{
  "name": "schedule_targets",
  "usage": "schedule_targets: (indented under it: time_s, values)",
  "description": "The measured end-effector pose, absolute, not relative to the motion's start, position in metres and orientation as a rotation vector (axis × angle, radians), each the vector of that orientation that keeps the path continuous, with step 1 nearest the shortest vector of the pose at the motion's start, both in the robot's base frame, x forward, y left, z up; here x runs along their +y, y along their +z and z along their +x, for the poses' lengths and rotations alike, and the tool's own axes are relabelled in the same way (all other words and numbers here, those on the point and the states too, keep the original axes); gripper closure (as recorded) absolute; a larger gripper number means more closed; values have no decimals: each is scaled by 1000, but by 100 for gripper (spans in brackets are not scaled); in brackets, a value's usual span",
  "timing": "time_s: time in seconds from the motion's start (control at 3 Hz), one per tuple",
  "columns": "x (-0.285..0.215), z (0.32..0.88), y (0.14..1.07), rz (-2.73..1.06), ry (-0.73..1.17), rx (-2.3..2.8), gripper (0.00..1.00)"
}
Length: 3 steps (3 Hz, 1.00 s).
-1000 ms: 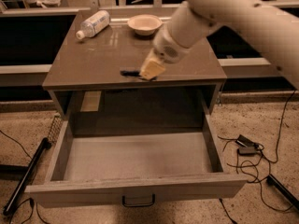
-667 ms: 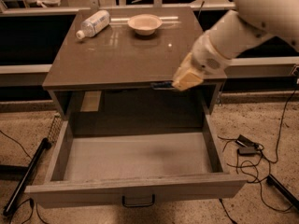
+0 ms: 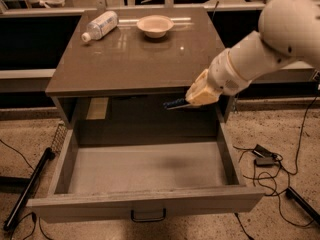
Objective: Place rxbar blueberry into top drawer
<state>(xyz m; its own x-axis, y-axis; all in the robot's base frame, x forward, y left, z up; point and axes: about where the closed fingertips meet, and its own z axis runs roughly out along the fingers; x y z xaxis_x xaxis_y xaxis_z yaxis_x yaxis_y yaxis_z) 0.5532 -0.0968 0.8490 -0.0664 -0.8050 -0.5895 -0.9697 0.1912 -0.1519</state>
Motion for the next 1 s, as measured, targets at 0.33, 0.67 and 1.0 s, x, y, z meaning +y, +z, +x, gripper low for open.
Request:
schedule_targets:
  time_s: [0.33, 0.67, 1.0]
  values:
    - [-86, 544, 812, -1651, 400, 1755, 100]
    - [-83, 539, 783, -1651, 412, 1593, 100]
    - [-77, 534, 754, -1746, 422, 1440, 100]
